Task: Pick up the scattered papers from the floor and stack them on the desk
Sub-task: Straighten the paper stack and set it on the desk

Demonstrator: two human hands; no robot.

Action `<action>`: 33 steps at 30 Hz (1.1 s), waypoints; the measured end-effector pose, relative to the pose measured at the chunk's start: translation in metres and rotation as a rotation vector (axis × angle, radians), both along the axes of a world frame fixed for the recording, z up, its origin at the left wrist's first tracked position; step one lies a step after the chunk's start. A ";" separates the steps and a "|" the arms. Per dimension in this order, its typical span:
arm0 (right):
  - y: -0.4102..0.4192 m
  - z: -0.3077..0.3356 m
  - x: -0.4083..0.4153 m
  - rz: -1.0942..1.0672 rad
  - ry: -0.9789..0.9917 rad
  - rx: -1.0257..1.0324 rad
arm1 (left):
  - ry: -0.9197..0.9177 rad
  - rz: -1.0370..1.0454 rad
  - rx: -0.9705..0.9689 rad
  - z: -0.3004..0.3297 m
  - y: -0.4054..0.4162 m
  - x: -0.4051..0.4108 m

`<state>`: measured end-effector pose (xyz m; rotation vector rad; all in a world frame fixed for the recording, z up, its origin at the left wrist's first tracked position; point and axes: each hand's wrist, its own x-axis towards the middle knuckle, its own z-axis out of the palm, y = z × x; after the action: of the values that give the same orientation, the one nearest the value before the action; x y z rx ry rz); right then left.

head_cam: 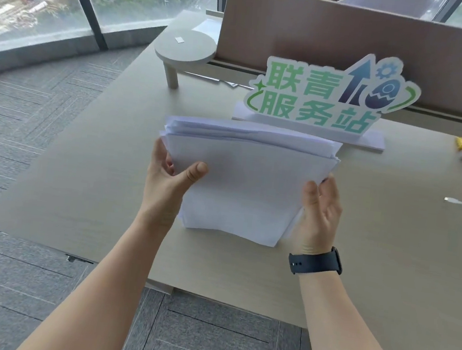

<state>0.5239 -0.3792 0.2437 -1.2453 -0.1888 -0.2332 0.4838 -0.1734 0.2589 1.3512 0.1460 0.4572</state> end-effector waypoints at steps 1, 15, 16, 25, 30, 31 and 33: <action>0.002 0.005 0.000 -0.022 -0.009 -0.020 | -0.016 0.006 -0.009 0.003 -0.001 0.002; 0.022 0.050 0.008 -0.230 0.103 -0.003 | 0.072 0.124 -0.116 0.029 -0.014 0.014; 0.022 0.052 0.007 -0.253 0.108 -0.002 | 0.078 0.150 -0.124 0.031 -0.014 0.014; 0.025 0.062 0.001 -0.309 0.099 -0.013 | 0.138 0.318 -0.228 0.047 -0.019 0.017; 0.019 0.051 0.005 -0.286 0.107 -0.002 | 0.137 0.346 -0.251 0.050 -0.021 0.018; 0.018 0.050 0.004 -0.283 0.101 -0.015 | 0.145 0.344 -0.238 0.050 -0.021 0.017; 0.017 0.049 0.003 -0.292 0.088 -0.025 | 0.162 0.357 -0.208 0.049 -0.022 0.017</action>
<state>0.5268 -0.3624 0.2931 -1.3039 0.0676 -0.4275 0.5008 -0.1954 0.3081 1.1583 0.5608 0.6129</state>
